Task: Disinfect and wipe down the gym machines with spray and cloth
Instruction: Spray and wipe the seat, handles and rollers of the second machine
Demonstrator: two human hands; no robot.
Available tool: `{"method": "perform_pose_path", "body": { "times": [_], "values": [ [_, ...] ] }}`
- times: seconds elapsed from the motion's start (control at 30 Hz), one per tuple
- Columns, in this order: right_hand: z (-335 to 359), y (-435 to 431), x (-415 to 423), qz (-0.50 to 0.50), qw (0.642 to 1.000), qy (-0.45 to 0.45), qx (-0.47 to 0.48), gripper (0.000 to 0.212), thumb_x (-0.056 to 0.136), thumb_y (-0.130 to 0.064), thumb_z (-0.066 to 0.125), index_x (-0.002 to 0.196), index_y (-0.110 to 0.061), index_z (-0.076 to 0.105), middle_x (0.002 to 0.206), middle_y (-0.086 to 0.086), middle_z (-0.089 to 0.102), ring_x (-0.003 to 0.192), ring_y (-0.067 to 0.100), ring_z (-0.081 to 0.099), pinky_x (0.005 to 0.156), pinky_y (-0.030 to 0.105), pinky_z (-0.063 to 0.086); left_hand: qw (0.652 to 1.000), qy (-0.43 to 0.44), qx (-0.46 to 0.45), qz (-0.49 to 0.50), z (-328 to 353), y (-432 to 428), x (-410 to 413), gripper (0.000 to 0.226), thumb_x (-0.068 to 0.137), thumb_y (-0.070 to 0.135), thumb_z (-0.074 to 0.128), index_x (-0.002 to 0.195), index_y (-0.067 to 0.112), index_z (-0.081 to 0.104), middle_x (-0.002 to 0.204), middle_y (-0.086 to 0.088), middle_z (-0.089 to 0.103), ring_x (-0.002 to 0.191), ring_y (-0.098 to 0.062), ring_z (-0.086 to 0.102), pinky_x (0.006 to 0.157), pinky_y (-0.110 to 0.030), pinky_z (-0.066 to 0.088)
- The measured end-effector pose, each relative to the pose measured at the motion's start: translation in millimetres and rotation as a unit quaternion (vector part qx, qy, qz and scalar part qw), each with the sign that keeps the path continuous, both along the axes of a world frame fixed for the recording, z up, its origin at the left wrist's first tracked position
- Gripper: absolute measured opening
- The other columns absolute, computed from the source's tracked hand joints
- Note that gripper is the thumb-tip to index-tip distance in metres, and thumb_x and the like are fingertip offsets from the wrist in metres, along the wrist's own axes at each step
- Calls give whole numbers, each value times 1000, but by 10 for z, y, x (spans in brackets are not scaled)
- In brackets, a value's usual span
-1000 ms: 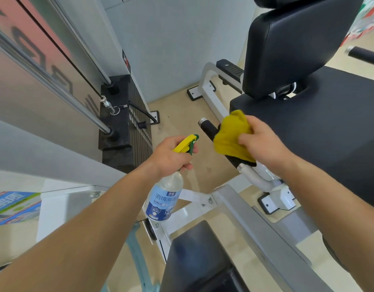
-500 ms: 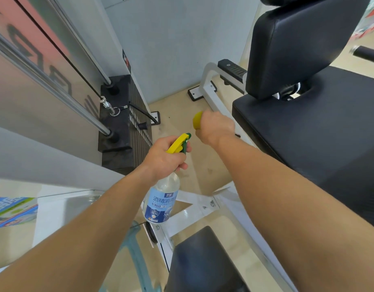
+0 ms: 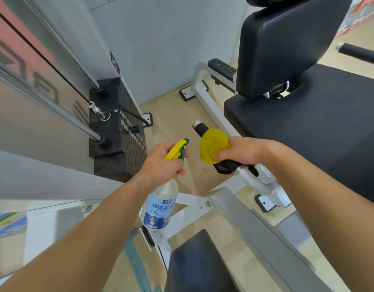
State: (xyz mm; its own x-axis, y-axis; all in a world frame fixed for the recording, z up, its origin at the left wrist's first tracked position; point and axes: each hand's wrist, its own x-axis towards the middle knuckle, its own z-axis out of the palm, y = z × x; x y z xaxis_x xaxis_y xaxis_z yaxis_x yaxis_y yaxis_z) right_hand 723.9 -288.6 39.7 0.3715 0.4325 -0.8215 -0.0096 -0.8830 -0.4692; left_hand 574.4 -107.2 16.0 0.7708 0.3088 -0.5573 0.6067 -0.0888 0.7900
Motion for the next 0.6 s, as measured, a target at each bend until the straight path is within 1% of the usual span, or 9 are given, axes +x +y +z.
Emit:
{"method": "perform_pose_path", "body": {
  "times": [0.07,0.17,0.23,0.3,0.4,0.43,0.5,0.53,0.6],
  "values": [
    [153,-58,-198,127,979,-139,-83,27,95,-39,56,106,-14,56,83,2,63,74,23,61,72,40,52,1000,-3,-1,2,-7,-15,33,32,87,-9,53,103,12,71,114,-23,70,66,-18,71,63,-28,49],
    [260,-52,-591,243,872,-387,-172,21,96,-18,49,115,-12,41,88,-1,59,79,26,62,62,33,40,1000,-13,-4,-3,22,-32,84,31,87,-9,53,102,13,71,114,-23,69,69,-20,72,63,-30,50],
    [198,56,-675,253,846,-428,-194,26,92,-10,53,115,-9,40,86,3,55,75,24,57,59,32,40,1000,-17,-3,-4,47,-34,102,31,88,-9,53,102,13,70,115,-22,69,69,-21,71,65,-32,51],
    [128,207,-573,208,873,-399,-190,28,89,-9,56,114,-8,44,80,2,50,71,23,53,58,32,41,1000,-18,-9,1,54,-30,118,32,89,-9,53,104,13,70,117,-20,69,67,-21,70,67,-33,52],
    [26,473,-244,84,939,-304,-138,22,82,-13,60,104,-10,56,77,2,56,65,20,57,55,31,47,1000,-18,-4,10,48,-11,103,32,89,-10,52,104,12,70,117,-20,69,65,-20,69,67,-32,52],
    [-38,561,-119,69,955,-260,-121,22,80,-14,64,100,-8,59,78,4,60,66,20,59,59,31,52,1000,-16,3,12,50,-4,87,31,89,-10,52,105,10,70,116,-21,69,64,-20,69,67,-32,51],
    [-163,691,82,5,988,-134,-80,24,80,-17,70,100,-3,65,86,11,66,74,24,63,77,37,57,1000,-13,7,14,55,-2,54,31,88,-12,51,106,6,69,116,-23,68,62,-20,67,65,-32,51],
    [-216,743,154,-55,996,-56,-50,26,83,-18,70,101,1,65,92,15,67,77,26,63,83,38,56,1000,-13,8,14,57,5,36,30,88,-12,51,106,4,69,116,-24,68,60,-19,66,64,-31,50],
    [-273,780,221,-164,984,63,4,24,88,-21,70,98,0,65,93,16,68,73,23,63,83,36,55,1000,-10,12,13,80,23,-1,30,88,-13,51,106,4,69,116,-24,68,58,-18,65,62,-30,51]
  ]
}}
